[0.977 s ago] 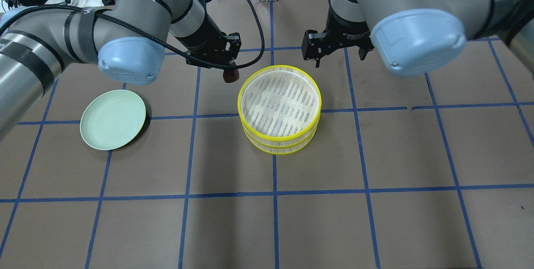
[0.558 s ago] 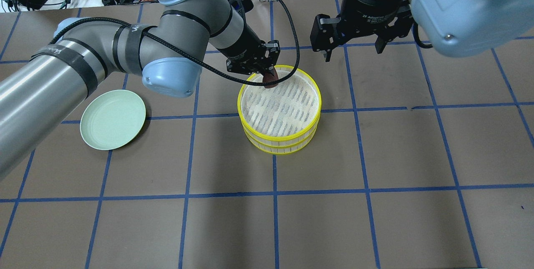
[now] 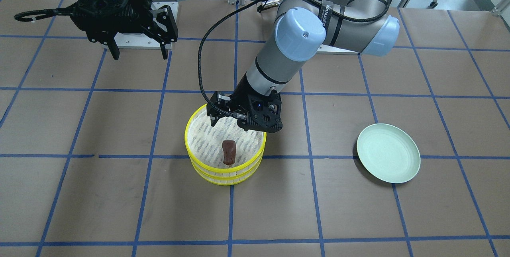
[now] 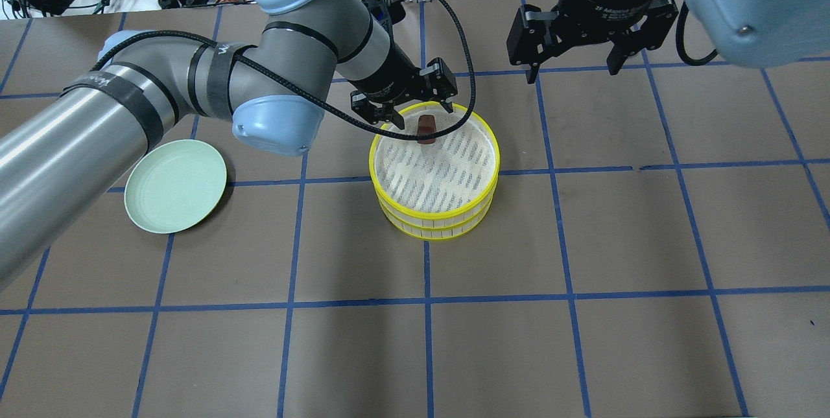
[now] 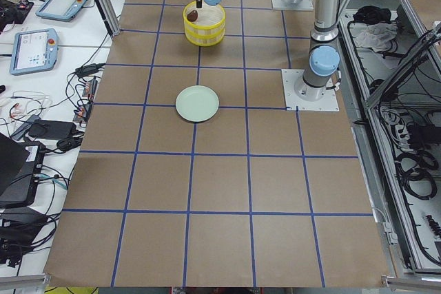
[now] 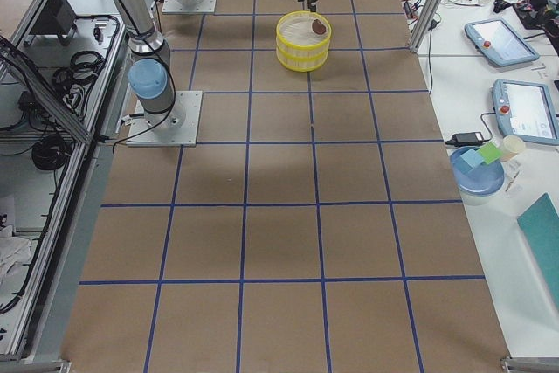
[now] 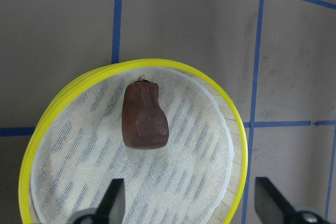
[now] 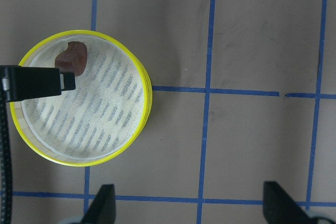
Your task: Place buns in different layers of steamer
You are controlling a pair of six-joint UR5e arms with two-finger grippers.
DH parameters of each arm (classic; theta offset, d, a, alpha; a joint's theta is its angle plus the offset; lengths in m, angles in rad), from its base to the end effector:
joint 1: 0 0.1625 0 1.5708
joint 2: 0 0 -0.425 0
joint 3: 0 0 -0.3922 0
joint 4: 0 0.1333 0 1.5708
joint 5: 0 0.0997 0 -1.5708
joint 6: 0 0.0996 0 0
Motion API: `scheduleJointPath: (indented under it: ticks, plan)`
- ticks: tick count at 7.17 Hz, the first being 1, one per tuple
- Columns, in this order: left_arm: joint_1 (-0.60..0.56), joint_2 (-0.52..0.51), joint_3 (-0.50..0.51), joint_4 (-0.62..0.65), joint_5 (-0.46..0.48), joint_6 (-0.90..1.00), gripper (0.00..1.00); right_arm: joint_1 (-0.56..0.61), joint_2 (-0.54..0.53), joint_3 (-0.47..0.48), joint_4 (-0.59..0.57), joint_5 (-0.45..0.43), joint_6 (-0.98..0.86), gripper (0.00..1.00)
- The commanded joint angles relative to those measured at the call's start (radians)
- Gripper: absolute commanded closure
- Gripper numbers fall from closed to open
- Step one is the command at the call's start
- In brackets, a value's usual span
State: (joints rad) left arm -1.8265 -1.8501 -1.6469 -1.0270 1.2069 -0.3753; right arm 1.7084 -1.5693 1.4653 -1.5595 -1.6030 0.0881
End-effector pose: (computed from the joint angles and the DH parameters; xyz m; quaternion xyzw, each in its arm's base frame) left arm -0.3151 -0.5380 0.3618 0.0415 -0.9784 0.0320 0.2000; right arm 0.1973 -0.4766 0.5383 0.0240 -0.9985 0.0478 0.0108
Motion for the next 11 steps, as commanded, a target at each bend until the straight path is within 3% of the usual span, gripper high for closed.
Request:
scheduleJointPath:
  ticks: [1, 2, 5, 8, 11]
  plan:
    - [0.054, 0.038, 0.015, -0.059, 0.052, 0.022, 0.0, -0.003, -0.001, 0.003, 0.002, -0.002, -0.001, 0.0]
    - [0.102, 0.067, 0.019, -0.065, 0.075, 0.129, 0.0, -0.003, -0.003, 0.004, 0.002, -0.002, -0.001, 0.0]
    - [0.222, 0.135, 0.129, -0.336, 0.228, 0.384, 0.0, -0.004, -0.001, 0.003, -0.001, -0.002, -0.001, 0.0]
    - [0.289, 0.215, 0.133, -0.47, 0.286, 0.4, 0.0, -0.006, -0.001, 0.003, 0.001, -0.003, -0.001, 0.0]
    - [0.312, 0.25, 0.113, -0.502, 0.367, 0.434, 0.0, -0.006, -0.001, 0.003, 0.001, -0.006, -0.002, 0.0]
